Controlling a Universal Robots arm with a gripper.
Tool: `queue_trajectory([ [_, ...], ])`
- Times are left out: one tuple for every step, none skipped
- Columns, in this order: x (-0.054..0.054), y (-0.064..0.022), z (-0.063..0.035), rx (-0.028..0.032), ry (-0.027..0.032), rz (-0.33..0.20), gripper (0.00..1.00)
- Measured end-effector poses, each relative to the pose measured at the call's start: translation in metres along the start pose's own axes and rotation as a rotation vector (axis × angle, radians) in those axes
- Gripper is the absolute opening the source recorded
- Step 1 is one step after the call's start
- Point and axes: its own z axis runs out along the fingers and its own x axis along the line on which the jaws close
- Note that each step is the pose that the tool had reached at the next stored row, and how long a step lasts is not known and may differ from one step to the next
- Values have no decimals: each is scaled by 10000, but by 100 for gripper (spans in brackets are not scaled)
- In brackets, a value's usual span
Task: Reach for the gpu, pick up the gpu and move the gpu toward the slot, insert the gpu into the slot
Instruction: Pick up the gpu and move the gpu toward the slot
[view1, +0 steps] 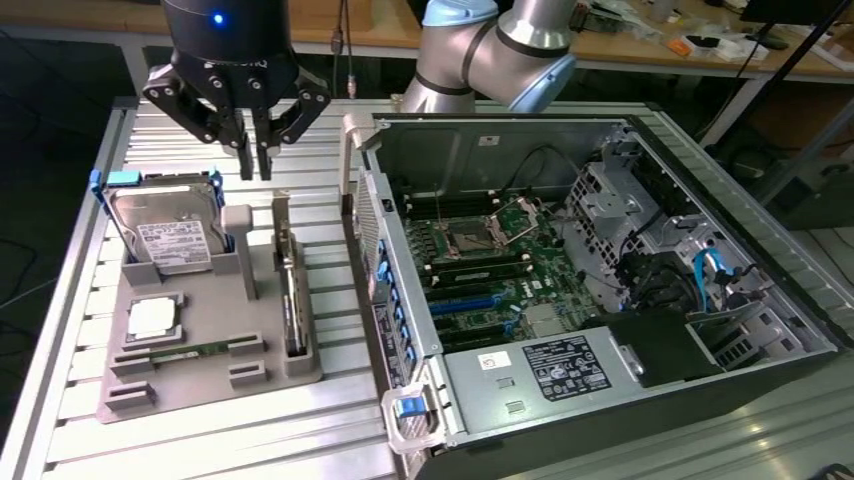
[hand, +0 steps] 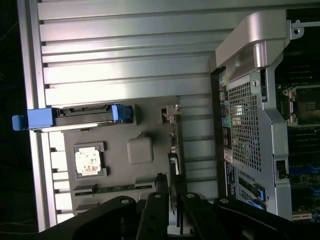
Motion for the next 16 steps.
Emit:
queue_trajectory([
  [0,0,0,0,0,0,29],
  [0,0,0,0,0,0,36],
  [0,0,0,0,0,0,36],
  [0,0,0,-1,0,0,36],
  [0,0,0,0,0,-1,42],
  [0,0,2,9,2,-11,42],
  [0,0,3,38,17,-58,48],
  [0,0,4,71,39,-124,48],
  [0,0,7,104,74,-217,48],
  [-1,-1,12,148,119,-352,48],
  [0,-1,16,178,151,-457,48],
  [-1,-1,22,205,186,-563,48],
  [-8,0,29,224,227,-644,48],
  [-17,0,40,235,254,-691,48],
  [-28,0,55,240,273,-713,48],
  [-46,0,74,246,300,-727,48],
])
